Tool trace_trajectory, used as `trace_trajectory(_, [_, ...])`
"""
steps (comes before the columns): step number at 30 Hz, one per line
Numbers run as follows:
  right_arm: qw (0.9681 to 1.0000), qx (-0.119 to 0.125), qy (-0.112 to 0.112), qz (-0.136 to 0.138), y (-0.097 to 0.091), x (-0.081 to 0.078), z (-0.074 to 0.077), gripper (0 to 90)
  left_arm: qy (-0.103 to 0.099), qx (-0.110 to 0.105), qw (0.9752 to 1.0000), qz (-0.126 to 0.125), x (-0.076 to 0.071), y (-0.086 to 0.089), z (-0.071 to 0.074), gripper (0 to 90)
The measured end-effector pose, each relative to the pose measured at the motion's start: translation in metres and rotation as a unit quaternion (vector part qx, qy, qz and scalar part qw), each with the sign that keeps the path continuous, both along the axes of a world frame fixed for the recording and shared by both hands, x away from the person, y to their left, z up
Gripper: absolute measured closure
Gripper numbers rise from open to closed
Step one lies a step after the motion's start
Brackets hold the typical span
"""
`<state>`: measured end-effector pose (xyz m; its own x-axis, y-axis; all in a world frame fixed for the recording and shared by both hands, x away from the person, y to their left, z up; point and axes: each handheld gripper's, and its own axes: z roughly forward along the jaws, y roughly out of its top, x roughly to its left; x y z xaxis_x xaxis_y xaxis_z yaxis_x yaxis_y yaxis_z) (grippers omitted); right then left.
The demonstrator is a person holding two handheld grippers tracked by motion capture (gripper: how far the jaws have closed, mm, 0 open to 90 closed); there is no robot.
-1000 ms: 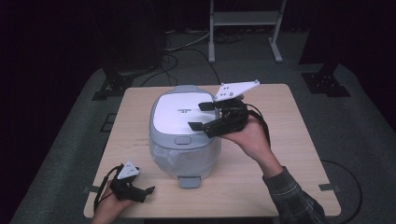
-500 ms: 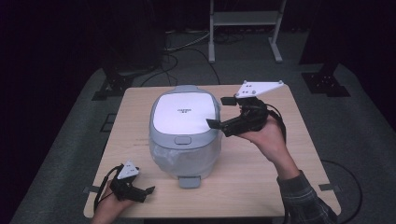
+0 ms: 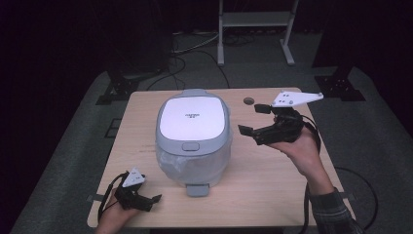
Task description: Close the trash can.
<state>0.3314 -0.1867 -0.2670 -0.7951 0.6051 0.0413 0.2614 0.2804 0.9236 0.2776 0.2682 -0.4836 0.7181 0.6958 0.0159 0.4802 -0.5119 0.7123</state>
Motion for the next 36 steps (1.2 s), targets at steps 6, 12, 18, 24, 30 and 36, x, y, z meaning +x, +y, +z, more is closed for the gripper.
trace_trajectory(6, [0.9997, -0.009, 0.007, -0.02, -0.014, -0.001, -0.015, 9.6, 0.0, 0.0, 1.0, 0.001, 0.0, 0.0, 0.0, 0.0])
trace_trajectory(12, [0.9992, -0.018, 0.012, -0.034, -0.024, -0.001, -0.029, 9.6, 0.0, 0.0, 1.0, 0.001, 0.0, 0.0, 0.0, 0.0])
trace_trajectory(18, [0.9984, -0.03, 0.014, -0.045, -0.032, -0.003, -0.047, 9.6, 0.0, 0.0, 1.0, 0.001, 0.0, 0.0, 0.0, 0.0])
trace_trajectory(24, [0.9974, -0.042, 0.025, -0.053, -0.039, -0.005, -0.07, 9.6, 0.001, 0.001, 1.0, 0.0, 0.0, 0.0, 0.0, 0.0])
trace_trajectory(30, [0.9959, -0.058, 0.029, -0.064, -0.046, -0.008, -0.091, 9.6, 0.001, 0.001, 1.0, 0.001, 0.0, 0.0, 0.0, 0.0])
trace_trajectory(36, [0.9945, -0.069, 0.036, -0.07, -0.054, -0.012, -0.113, 9.6, 0.001, 0.001, 1.0, 0.001, 0.0, 0.0, 0.0, 0.0])
